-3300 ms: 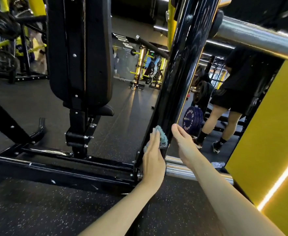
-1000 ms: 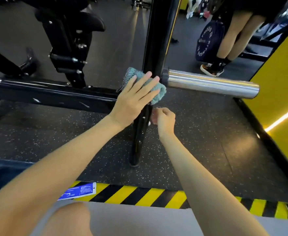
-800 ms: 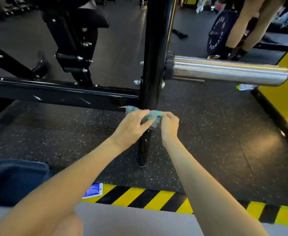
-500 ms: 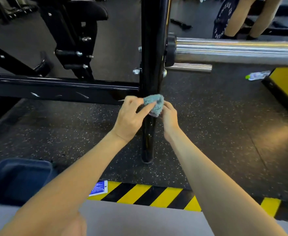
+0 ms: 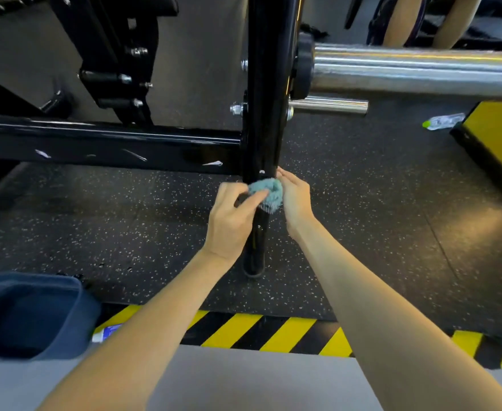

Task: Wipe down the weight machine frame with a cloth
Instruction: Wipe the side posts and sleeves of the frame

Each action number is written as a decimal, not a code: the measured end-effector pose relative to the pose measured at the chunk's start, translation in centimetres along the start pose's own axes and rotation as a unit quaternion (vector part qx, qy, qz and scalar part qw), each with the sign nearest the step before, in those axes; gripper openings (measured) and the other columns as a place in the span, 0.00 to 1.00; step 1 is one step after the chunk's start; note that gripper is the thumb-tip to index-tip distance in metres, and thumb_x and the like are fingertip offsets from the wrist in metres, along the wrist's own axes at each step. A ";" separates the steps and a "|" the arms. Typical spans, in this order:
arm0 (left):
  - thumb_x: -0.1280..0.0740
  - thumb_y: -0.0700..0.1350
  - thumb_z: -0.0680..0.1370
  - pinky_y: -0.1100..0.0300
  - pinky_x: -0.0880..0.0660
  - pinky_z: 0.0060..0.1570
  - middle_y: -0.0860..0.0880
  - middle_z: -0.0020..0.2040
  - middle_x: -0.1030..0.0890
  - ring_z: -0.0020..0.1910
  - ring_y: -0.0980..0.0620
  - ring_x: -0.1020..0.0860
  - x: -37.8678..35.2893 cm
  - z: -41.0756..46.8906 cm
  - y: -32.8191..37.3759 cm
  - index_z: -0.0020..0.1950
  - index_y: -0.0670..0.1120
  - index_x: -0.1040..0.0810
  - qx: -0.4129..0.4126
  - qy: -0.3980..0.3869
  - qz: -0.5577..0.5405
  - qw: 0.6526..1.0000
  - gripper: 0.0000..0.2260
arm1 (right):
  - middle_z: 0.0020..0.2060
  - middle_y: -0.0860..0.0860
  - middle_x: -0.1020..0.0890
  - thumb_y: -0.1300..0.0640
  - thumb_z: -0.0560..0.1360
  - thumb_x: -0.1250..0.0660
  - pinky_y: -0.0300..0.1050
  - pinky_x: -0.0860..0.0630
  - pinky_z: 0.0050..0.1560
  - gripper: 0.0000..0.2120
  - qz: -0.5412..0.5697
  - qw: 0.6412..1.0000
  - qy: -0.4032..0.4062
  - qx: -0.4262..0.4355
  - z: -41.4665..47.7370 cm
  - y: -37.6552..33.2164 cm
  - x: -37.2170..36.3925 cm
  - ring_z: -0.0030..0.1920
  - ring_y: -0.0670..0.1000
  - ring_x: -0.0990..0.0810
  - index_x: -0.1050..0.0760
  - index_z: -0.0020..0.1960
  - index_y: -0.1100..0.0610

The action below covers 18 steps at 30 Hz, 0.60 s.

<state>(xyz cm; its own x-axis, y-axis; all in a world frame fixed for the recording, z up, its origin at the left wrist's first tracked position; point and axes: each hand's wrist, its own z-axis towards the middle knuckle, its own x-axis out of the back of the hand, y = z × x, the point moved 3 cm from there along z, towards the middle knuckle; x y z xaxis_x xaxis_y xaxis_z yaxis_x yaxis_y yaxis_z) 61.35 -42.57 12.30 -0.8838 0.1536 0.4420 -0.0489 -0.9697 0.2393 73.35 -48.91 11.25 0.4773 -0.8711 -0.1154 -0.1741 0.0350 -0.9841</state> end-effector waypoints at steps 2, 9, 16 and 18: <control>0.40 0.43 0.82 0.57 0.26 0.40 0.43 0.48 0.26 0.44 0.47 0.29 0.8 2.5 0.7 0.52 0.36 0.18 0.025 0.076 -0.025 0.997 0.14 | 0.47 0.53 0.16 0.68 0.76 0.40 0.36 0.23 0.44 0.15 -0.015 1.000 0.000 0.012 -0.1 0.0 0.2 0.45 0.44 0.18 0.22 0.60 0.65; 0.36 0.39 0.79 0.57 0.25 0.41 0.41 0.46 0.24 0.45 0.47 0.29 0.1 -0.7 -0.1 0.50 0.38 0.16 0.006 0.004 -0.004 1.000 0.09 | 0.56 0.60 0.19 0.68 0.79 0.42 0.39 0.19 0.48 0.17 -0.002 1.000 0.020 -0.015 -0.1 0.5 0.0 0.55 0.54 0.18 0.25 0.65 0.64; 0.33 0.36 0.77 0.60 0.28 0.44 0.42 0.47 0.27 0.44 0.45 0.28 0.0 1.1 -0.6 0.53 0.40 0.21 -0.020 0.039 0.007 0.999 0.06 | 0.53 0.58 0.17 0.71 0.76 0.41 0.41 0.20 0.50 0.18 0.001 1.000 0.009 -0.001 -0.4 0.2 -0.2 0.50 0.50 0.17 0.23 0.63 0.65; 0.33 0.35 0.77 0.55 0.25 0.42 0.43 0.48 0.27 0.44 0.45 0.28 -0.2 -1.0 -1.4 0.54 0.42 0.22 -0.055 -0.021 0.034 0.998 0.07 | 0.55 0.59 0.18 0.69 0.78 0.42 0.47 0.20 0.55 0.17 0.015 1.000 0.008 -0.019 -0.4 0.1 -0.2 0.55 0.55 0.18 0.24 0.64 0.63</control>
<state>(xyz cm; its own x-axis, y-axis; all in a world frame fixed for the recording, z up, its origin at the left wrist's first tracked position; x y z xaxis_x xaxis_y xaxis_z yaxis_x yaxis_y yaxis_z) 61.13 -41.43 11.05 -0.8668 0.0926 0.4901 -0.0422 -0.9927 0.1129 72.93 -48.93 11.18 0.4579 -0.8776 -0.1418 -0.2209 0.0421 -0.9744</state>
